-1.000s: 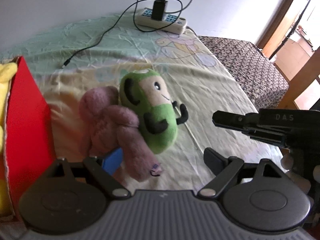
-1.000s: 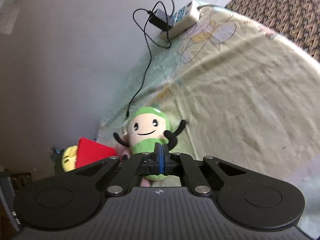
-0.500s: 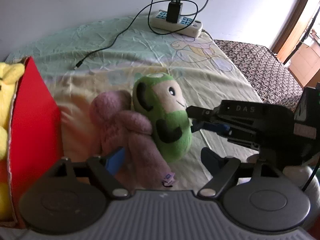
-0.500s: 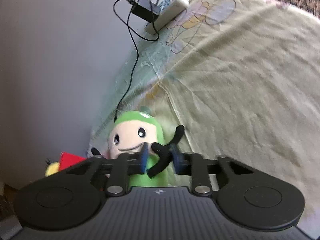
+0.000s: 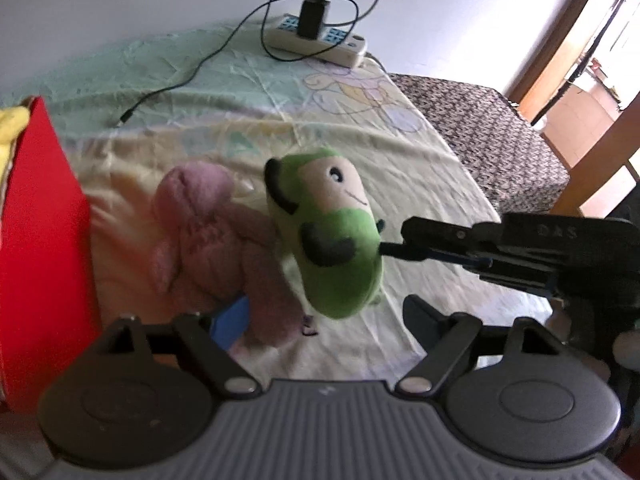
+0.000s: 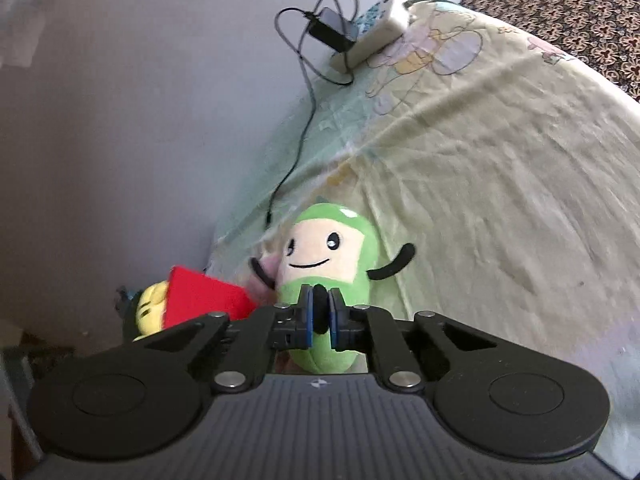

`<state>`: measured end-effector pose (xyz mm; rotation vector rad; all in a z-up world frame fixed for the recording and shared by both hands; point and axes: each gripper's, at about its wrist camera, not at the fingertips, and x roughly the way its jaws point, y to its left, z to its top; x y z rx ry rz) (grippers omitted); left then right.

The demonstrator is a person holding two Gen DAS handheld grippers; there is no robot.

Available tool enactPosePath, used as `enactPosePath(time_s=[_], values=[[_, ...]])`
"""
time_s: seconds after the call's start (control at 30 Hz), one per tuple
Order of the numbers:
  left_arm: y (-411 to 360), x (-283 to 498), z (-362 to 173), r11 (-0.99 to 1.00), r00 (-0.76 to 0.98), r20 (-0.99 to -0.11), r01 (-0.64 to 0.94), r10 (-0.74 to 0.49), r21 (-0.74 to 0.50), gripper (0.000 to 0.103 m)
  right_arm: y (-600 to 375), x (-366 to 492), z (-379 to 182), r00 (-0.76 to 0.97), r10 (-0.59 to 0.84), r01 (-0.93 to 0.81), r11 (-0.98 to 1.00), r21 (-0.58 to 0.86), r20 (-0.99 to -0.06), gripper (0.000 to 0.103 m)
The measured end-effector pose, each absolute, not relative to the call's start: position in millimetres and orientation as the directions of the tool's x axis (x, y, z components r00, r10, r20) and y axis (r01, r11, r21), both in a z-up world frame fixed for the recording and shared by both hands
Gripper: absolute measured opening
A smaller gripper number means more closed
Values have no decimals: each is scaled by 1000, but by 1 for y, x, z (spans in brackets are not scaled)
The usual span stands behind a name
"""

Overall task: Organize objects
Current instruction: 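Close both grippers on the green bean-shaped doll's body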

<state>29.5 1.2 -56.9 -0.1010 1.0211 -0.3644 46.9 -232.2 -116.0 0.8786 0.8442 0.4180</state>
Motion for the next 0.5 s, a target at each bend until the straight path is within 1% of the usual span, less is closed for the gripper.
enactPosePath(time_s=[0.1,0.2,0.3,0.33,0.37,0.43,0.5], values=[[-6,26,-56,923,454,-811,282,-370,-263,85,-238,32,-107,600,661,-4,565,825,-449,8],[-13,22,-56,909,442,-806,318,-394,-269,85,-246,20,-98,597,659,-26,585,810,-457,10],[-19,24,-64,903,414,-815,321,-406,-287,85,-249,15,-99,592,644,-37,622,782,-484,25],[-21,25,-67,901,403,-818,318,-411,-296,85,-249,16,-101,605,616,-25,649,761,-505,34],[-22,26,-69,899,394,-821,315,-414,-303,85,-249,16,-103,617,590,-8,667,745,-521,39],[-25,26,-72,896,382,-822,316,-422,-313,85,-252,19,-111,635,551,39,678,734,-542,44],[-28,26,-74,893,373,-825,319,-426,-317,85,-253,26,-120,631,530,72,686,724,-566,44]])
